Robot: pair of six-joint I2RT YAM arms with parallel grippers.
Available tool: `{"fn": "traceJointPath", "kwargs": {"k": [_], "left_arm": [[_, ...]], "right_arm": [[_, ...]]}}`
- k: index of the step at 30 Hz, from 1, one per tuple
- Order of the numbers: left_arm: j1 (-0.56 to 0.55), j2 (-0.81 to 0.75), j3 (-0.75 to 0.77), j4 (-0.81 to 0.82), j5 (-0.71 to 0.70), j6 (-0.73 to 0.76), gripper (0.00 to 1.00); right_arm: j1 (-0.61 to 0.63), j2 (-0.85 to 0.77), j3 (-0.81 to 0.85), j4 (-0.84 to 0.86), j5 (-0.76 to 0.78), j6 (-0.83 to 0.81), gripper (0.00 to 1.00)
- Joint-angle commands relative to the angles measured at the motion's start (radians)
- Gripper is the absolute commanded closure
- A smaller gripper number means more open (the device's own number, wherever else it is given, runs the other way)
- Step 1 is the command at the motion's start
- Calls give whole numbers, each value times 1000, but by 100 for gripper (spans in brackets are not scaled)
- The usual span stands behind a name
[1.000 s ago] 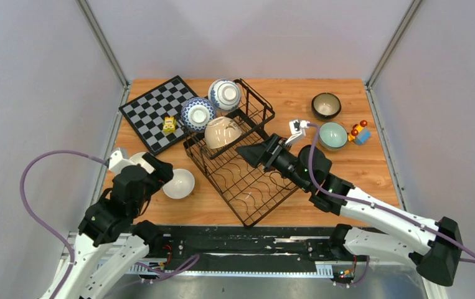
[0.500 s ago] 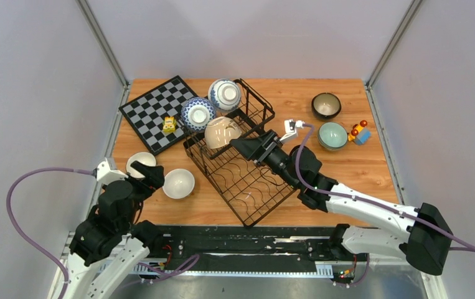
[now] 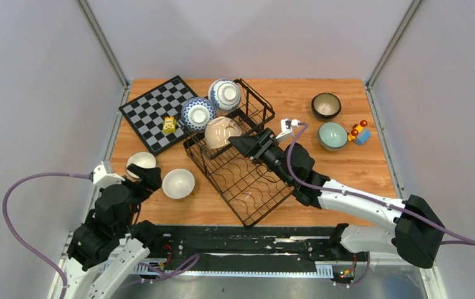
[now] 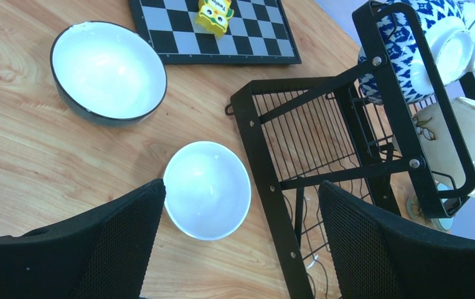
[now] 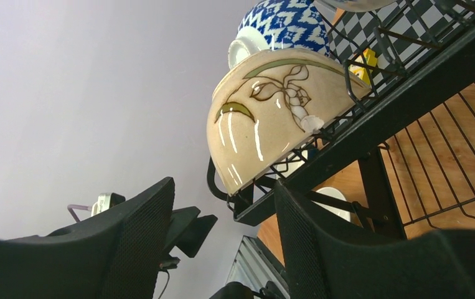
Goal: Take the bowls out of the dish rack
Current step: Pick up the bowl from the dish rack.
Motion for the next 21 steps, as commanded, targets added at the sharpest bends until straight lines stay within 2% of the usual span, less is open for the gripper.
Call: {"fn": "traceJointPath", "kwargs": {"k": [1,7,11,17,21], "left_arm": [[7,-27,4,-20,-30,1,6],[7,-43,2,-29,-41,-4,7],[7,-51,-9,-33,-40,-11,7],[8,-56,-25,-35,-35,-20,7],[8,-59,-29,-38,-37,-22,7]], "right_arm": [[-21,27,-13,111,-7,20,39],[-23,70,-6,151,-23,30,50],[-28,103,-14,213,-36,47,51],[-37,172,-39,414,-82,56,52],[-39,198,-33,434,-83,63,53]]}}
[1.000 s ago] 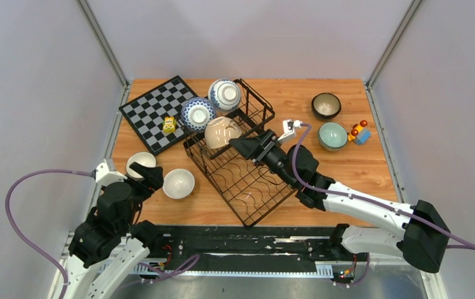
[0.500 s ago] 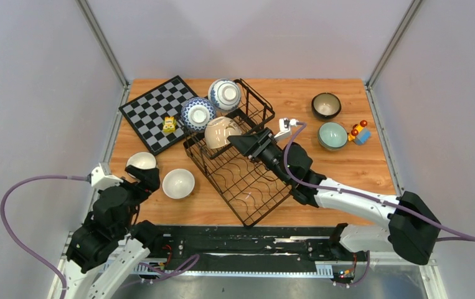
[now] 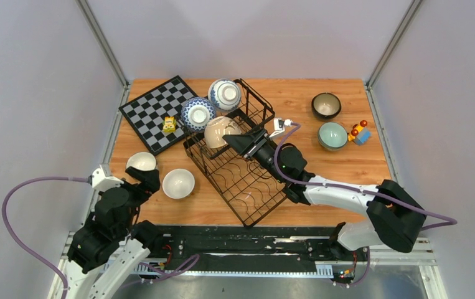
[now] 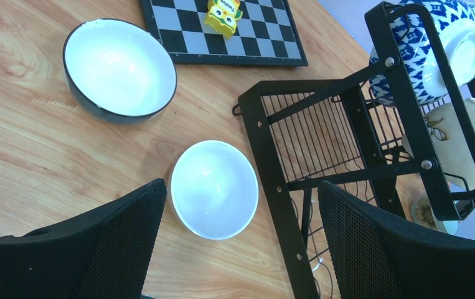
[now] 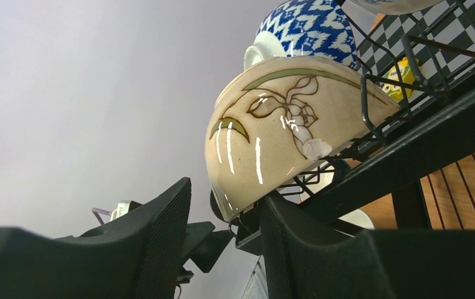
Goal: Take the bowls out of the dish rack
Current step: Pick up the bowl from the dish rack.
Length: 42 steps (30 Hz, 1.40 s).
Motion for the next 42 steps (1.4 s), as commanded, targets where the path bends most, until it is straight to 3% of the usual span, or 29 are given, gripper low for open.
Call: {"fn": "traceJointPath", "kwargs": {"k": [1,10,20,42], "left_arm": [[7,-17,-12,-15,-16,-11,7],[7,-27,-15,-22,-23,-12,7],[7,-43,-13,-30,-24,-14,7],[8,-47,31,-30,-58,4,8]], "right_arm": [[-16,24,-11,121,-23,22,53],[-32,116,-2,282,-41,46,66],[-48,231,53,461,-150,63,100],[-75,146,162,456,-314,-57,100]]}}
